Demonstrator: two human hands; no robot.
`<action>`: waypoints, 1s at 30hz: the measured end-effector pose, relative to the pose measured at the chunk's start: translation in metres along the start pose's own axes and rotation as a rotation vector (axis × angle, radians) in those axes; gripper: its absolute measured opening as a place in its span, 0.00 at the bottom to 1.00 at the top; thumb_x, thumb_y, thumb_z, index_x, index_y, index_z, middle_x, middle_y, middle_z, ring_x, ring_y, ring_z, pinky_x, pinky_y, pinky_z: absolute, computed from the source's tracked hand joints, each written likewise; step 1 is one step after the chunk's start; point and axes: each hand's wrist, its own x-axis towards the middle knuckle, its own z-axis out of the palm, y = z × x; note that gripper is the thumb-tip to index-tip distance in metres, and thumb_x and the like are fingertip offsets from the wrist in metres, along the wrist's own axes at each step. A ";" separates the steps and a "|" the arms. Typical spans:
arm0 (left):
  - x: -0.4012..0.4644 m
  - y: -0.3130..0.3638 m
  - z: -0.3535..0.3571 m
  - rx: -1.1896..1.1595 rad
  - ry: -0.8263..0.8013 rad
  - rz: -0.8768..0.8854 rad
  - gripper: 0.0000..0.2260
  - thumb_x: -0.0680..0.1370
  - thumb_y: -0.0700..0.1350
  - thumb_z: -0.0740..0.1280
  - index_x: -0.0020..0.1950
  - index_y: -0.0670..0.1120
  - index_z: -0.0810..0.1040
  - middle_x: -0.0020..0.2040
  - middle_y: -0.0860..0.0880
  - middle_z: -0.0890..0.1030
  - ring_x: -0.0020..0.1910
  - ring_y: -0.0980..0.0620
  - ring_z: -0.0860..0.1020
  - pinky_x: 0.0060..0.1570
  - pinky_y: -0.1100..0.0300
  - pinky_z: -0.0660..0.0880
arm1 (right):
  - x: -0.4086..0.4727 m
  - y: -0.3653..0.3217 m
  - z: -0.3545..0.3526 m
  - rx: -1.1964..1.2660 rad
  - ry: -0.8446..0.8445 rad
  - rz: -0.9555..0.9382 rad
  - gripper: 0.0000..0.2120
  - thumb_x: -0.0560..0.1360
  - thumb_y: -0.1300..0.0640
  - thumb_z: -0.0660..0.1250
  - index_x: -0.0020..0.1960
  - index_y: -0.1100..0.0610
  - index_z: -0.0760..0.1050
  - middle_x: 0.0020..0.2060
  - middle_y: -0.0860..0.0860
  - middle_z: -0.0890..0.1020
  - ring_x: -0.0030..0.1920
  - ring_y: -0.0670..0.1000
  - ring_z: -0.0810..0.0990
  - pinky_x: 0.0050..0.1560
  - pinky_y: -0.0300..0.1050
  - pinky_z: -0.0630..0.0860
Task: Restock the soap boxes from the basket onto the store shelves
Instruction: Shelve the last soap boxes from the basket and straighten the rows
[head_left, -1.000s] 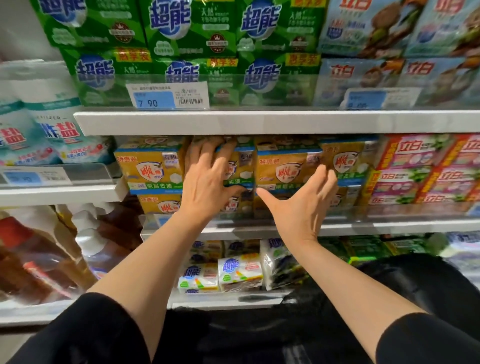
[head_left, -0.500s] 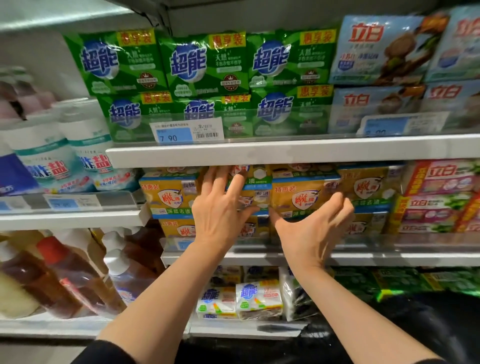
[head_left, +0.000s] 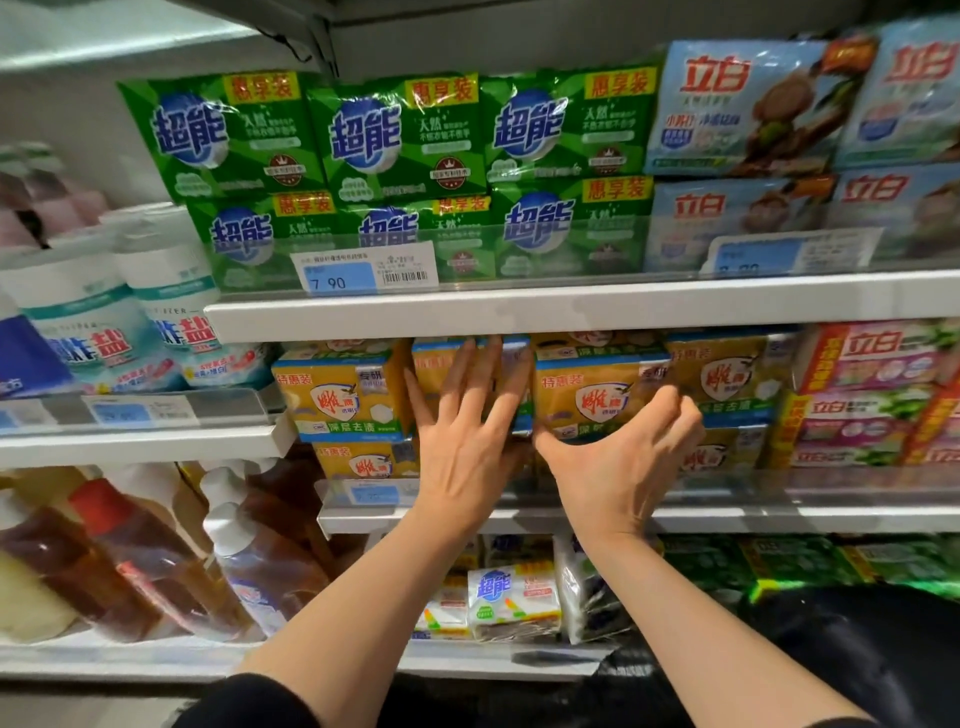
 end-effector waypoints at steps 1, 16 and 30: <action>-0.004 0.001 0.003 -0.048 -0.010 -0.015 0.37 0.71 0.54 0.70 0.77 0.51 0.58 0.77 0.45 0.60 0.77 0.43 0.55 0.67 0.26 0.54 | 0.000 0.000 0.000 0.003 0.002 -0.001 0.51 0.52 0.42 0.81 0.66 0.62 0.63 0.63 0.61 0.67 0.62 0.60 0.67 0.57 0.59 0.75; 0.010 0.035 0.009 -0.333 0.081 -0.848 0.51 0.64 0.59 0.78 0.77 0.41 0.56 0.73 0.39 0.62 0.70 0.39 0.64 0.70 0.46 0.63 | 0.001 0.000 -0.005 0.039 -0.005 0.001 0.52 0.54 0.43 0.82 0.68 0.63 0.62 0.65 0.62 0.67 0.64 0.60 0.67 0.58 0.62 0.74; 0.013 0.033 0.017 -0.333 0.176 -0.837 0.50 0.64 0.62 0.77 0.75 0.52 0.50 0.74 0.40 0.62 0.70 0.39 0.65 0.64 0.42 0.71 | 0.001 0.004 -0.005 0.051 -0.018 0.008 0.51 0.54 0.44 0.81 0.68 0.63 0.62 0.65 0.63 0.66 0.64 0.61 0.66 0.59 0.61 0.72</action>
